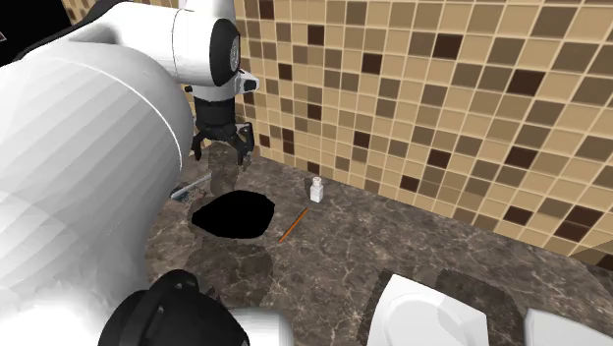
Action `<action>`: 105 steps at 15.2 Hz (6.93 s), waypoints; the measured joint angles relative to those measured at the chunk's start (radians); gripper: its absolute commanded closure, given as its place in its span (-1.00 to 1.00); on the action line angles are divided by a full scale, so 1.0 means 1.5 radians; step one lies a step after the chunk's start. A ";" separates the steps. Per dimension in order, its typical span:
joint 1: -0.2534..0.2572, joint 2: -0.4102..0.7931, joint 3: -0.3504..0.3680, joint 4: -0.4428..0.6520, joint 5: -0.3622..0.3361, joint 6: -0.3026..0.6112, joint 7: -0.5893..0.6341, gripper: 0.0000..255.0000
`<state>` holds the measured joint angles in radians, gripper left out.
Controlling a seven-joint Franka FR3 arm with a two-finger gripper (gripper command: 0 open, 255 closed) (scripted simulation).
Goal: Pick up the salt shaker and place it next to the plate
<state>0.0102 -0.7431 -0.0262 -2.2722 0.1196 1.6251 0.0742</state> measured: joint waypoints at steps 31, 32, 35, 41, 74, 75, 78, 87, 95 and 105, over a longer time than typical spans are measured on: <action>-0.074 0.539 -0.171 0.136 -0.029 0.424 -0.280 -1.00; -0.077 0.563 -0.172 0.154 -0.023 0.432 -0.288 -1.00; -0.082 0.595 -0.174 0.168 -0.013 0.449 -0.300 -1.00; -0.086 0.629 -0.170 0.156 0.003 0.493 -0.313 -1.00; -0.081 0.574 -0.176 0.220 -0.025 0.378 -0.290 1.00; -0.081 0.570 -0.176 0.225 -0.027 0.369 -0.289 1.00; -0.079 0.564 -0.176 0.245 -0.031 0.343 -0.284 1.00; -0.079 0.545 -0.178 0.304 -0.039 0.266 -0.278 1.00; -0.086 0.437 -0.185 0.207 -0.072 0.261 -0.280 1.00; -0.135 0.191 -0.199 -0.017 -0.149 0.246 -0.301 1.00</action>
<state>-0.1921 -0.4570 -0.3247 -2.2974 -0.1045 1.9943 -0.3779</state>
